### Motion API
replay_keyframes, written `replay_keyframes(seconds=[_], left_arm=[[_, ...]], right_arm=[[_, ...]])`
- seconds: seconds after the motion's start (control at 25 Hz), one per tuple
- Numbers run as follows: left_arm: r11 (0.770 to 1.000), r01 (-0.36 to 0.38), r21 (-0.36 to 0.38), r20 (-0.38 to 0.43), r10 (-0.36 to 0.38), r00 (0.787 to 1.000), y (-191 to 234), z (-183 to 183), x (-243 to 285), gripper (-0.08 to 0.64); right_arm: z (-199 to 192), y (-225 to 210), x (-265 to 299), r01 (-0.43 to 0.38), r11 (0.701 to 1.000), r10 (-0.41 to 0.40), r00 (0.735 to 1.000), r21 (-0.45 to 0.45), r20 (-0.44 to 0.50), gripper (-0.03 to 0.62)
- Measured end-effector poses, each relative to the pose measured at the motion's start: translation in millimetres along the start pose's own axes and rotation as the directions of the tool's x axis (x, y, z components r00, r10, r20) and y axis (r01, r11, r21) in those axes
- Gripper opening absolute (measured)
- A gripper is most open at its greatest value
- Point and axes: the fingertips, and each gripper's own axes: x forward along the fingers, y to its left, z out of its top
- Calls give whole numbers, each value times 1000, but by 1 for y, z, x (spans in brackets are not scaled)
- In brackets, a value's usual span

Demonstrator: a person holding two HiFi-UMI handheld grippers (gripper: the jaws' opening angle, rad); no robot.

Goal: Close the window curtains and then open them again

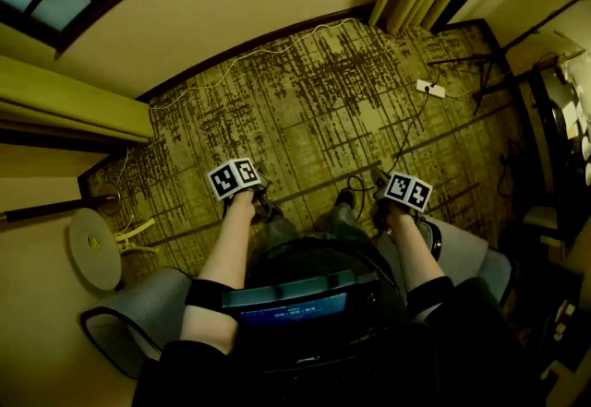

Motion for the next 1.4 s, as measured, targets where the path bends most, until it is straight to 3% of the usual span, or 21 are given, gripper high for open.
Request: replay_keyframes(seconds=[0.12,0.24,0.32,0.44,0.56,0.68,0.84,0.96,1.08,1.28,1.4], left_arm=[[997,5,78,56,-10,998,0,17,-14,-8],[985,18,171,159,-45,986,-12,44,-36,-8],[977,29,212,247,-82,966,-24,65,-57,-8],[965,35,260,362,-131,923,-42,98,-93,-8],[945,55,321,432,-198,880,-62,120,-124,-8],[920,12,392,494,-221,841,-74,135,-157,-8],[876,-83,476,550,-223,805,-87,144,-202,-8],[854,-143,500,596,-220,772,-92,146,-243,-8],[846,-187,500,633,-210,745,-88,149,-270,-8],[840,-225,494,661,-194,724,-79,149,-289,-8],[833,-246,495,663,-179,727,-73,147,-290,-8]], right_arm=[[13,38,7,-15,984,12,1000,-177,-15,6],[31,77,11,-28,932,29,1000,-362,-2,6],[45,107,10,-42,871,58,998,-490,17,6],[70,155,3,-52,753,122,991,-656,61,6],[91,199,-11,-60,659,201,975,-750,99,6],[105,239,-29,-52,586,245,963,-809,115,6],[122,280,-52,-72,554,331,933,-830,140,8],[127,305,-72,-121,533,423,895,-837,140,8],[127,323,-88,-130,460,479,870,-878,122,8],[122,346,-101,-142,428,490,867,-892,97,8],[119,348,-99,-143,415,484,871,-898,85,8]])
